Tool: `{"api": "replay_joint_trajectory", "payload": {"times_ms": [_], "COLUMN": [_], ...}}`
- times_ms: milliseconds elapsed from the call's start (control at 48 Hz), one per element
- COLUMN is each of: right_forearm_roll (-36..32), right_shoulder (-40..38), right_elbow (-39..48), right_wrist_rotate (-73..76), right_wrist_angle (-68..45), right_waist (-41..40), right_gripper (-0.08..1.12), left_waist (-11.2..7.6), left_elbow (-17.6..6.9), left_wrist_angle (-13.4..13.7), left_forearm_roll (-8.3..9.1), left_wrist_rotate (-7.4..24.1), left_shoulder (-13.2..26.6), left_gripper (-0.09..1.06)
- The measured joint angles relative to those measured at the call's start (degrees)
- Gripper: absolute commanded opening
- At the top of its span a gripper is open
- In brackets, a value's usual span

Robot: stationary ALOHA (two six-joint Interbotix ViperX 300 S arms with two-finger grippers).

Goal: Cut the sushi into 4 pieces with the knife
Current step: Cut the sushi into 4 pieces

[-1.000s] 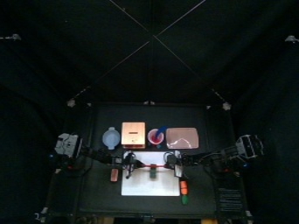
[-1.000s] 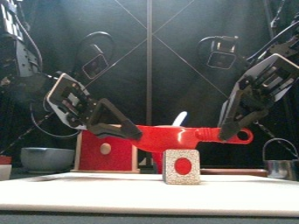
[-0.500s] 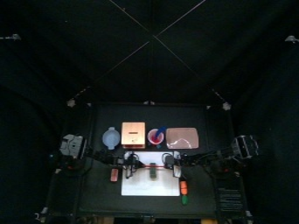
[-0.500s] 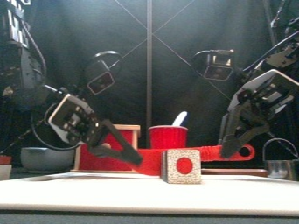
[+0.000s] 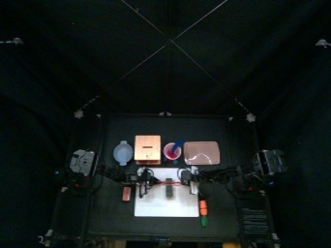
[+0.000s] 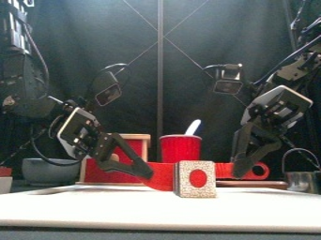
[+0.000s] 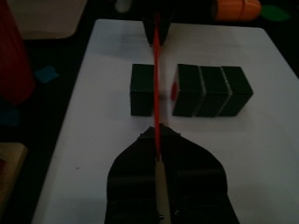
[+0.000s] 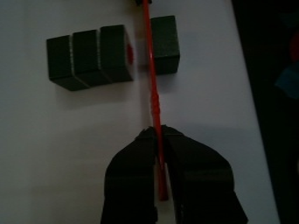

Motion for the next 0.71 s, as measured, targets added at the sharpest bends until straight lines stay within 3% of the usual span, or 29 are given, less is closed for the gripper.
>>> {"api": "replay_joint_trajectory", "payload": {"times_ms": [146, 312, 521, 708], "right_forearm_roll": [-0.5, -1.1, -1.8, -1.6], "right_shoulder": [0.1, -0.5, -6.9, -10.9], "right_elbow": [-0.5, -1.5, -1.8, -1.1], "right_wrist_rotate": [-0.4, -0.4, -0.3, -0.1], "right_wrist_angle": [0.5, 3.2, 8.1, 8.3], "right_waist": [-1.4, -1.6, 0.1, 2.5], "right_gripper": [0.07, 0.07, 0.07, 0.07], "left_waist": [1.41, 1.58, -1.58, -4.31], "left_elbow": [0.0, -0.1, 0.2, 0.8], "left_wrist_angle": [1.2, 2.5, 4.7, 6.0], "left_forearm_roll": [0.88, 2.72, 6.68, 6.94], "left_wrist_rotate": [0.3, 0.2, 0.1, -0.3], "left_shoulder": [-1.0, -3.4, -10.8, -14.2], "left_gripper": [0.29, 0.29, 0.29, 0.29]}}
